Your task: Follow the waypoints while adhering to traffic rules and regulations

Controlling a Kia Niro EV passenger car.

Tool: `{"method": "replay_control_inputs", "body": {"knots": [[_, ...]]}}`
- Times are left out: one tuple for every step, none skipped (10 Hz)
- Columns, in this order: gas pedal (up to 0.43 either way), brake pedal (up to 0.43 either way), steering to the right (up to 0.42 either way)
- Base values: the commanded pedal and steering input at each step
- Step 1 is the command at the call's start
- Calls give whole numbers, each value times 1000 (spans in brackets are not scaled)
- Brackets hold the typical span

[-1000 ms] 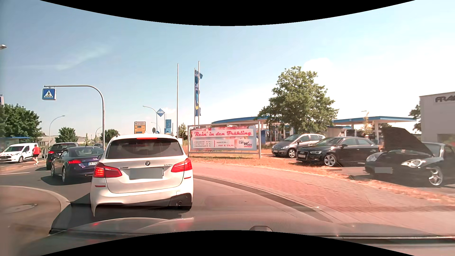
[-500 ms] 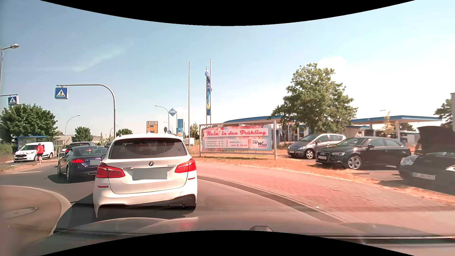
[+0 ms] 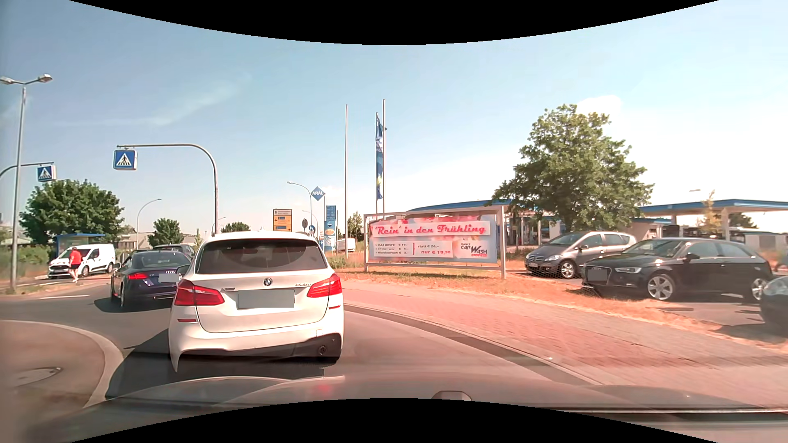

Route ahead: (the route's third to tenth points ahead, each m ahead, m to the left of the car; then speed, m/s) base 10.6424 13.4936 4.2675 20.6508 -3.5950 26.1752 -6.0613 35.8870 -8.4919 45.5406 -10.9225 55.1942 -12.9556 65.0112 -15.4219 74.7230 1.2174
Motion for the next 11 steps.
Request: {"method": "replay_control_inputs", "body": {"knots": [[0, 0, -362], [0, 0, -361], [0, 0, -361], [0, 0, -361], [0, 0, -360], [0, 0, -360], [0, 0, -360], [0, 0, -360], [0, 0, -360], [8, 0, -360], [79, 0, -360]]}}
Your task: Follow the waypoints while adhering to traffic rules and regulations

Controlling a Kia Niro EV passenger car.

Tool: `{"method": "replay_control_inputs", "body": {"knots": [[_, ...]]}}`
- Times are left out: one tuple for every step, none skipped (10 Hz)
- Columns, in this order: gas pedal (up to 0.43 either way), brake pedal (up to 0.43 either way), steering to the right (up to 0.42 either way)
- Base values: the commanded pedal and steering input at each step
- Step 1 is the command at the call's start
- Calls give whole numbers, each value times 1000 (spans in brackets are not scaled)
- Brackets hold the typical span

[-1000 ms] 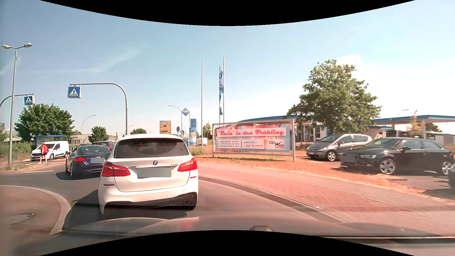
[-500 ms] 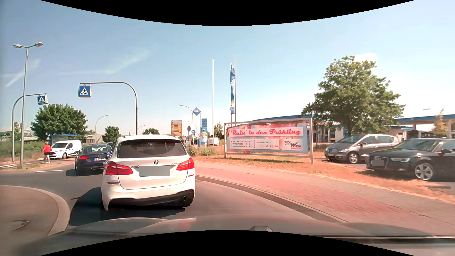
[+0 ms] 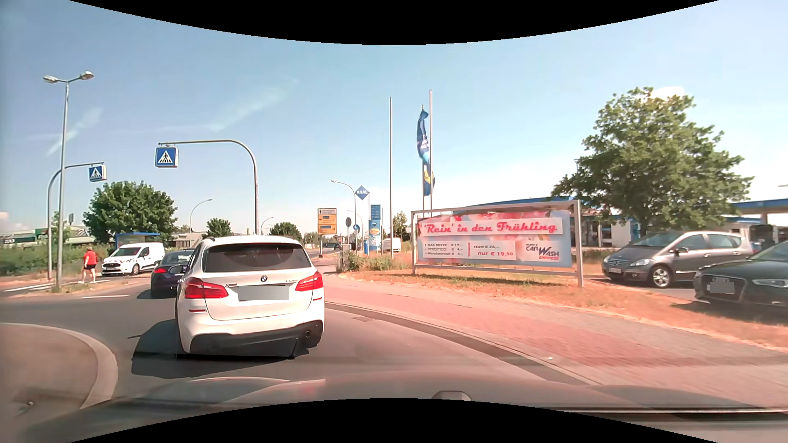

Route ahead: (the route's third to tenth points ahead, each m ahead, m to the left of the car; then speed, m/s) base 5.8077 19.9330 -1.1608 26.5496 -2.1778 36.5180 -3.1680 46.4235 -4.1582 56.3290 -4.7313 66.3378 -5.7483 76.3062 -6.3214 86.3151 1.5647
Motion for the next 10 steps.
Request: {"method": "replay_control_inputs", "body": {"knots": [[98, 0, -360], [110, 0, -360], [130, 0, -361], [150, 0, -360], [150, 0, -360], [150, 0, -362], [150, 0, -371], [150, 0, -379], [157, 0, -386], [157, 0, -393]]}}
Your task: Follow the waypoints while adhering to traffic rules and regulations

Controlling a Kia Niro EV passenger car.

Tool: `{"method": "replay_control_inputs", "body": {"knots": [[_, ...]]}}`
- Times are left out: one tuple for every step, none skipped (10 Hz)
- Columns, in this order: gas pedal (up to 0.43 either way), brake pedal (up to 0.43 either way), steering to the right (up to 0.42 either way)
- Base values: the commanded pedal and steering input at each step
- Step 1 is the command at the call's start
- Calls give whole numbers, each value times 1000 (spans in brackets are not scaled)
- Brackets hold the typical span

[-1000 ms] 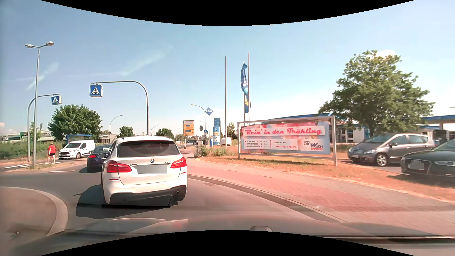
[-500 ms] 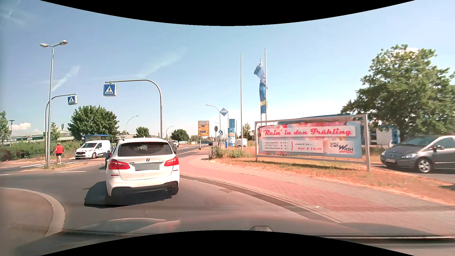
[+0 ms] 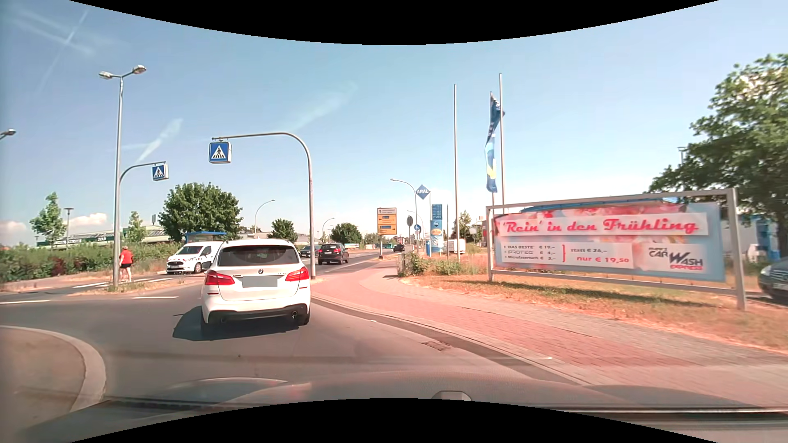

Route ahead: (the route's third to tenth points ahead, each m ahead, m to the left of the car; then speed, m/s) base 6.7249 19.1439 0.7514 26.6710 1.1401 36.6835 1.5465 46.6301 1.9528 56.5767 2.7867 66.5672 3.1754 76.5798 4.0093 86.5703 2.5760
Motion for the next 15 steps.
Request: {"method": "replay_control_inputs", "body": {"knots": [[157, 0, -402], [157, 0, -412], [157, 0, -424], [157, 0, -432], [157, 0, -436], [157, 0, -443], [157, 0, -449], [157, 0, -455], [157, 0, -458], [157, 0, -458], [157, 0, -458], [157, 0, -458], [157, 0, -458], [157, 0, -457], [157, 0, -452]]}}
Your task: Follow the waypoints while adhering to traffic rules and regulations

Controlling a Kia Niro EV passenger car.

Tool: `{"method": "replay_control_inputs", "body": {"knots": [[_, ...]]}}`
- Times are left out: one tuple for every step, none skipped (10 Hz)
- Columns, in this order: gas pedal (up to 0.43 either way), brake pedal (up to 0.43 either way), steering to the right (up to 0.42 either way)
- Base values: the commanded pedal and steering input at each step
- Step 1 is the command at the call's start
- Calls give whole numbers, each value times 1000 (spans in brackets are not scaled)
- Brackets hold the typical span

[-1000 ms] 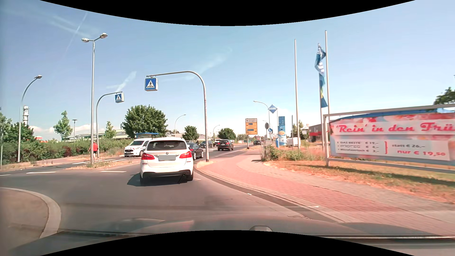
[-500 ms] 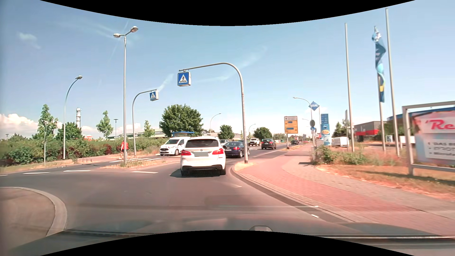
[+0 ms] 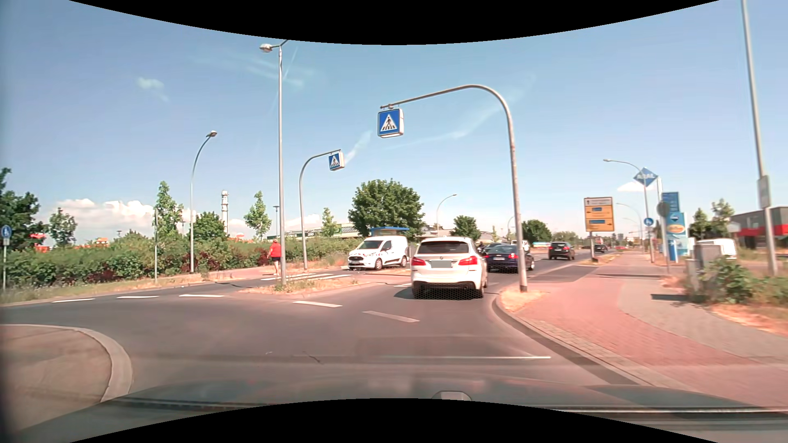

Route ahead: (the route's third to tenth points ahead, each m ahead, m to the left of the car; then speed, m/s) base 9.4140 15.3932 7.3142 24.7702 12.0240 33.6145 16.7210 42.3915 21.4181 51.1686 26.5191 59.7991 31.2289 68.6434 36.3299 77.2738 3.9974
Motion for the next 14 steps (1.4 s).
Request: {"method": "replay_control_inputs", "body": {"knots": [[157, 0, -445], [157, 0, -438], [157, 0, -433], [157, 0, -433], [157, 0, -433], [157, 0, -430], [157, 0, -426], [157, 0, -423], [157, 0, -422], [157, 0, -421], [157, 0, -418], [157, 0, -415], [157, 0, -412], [157, 0, -405]]}}
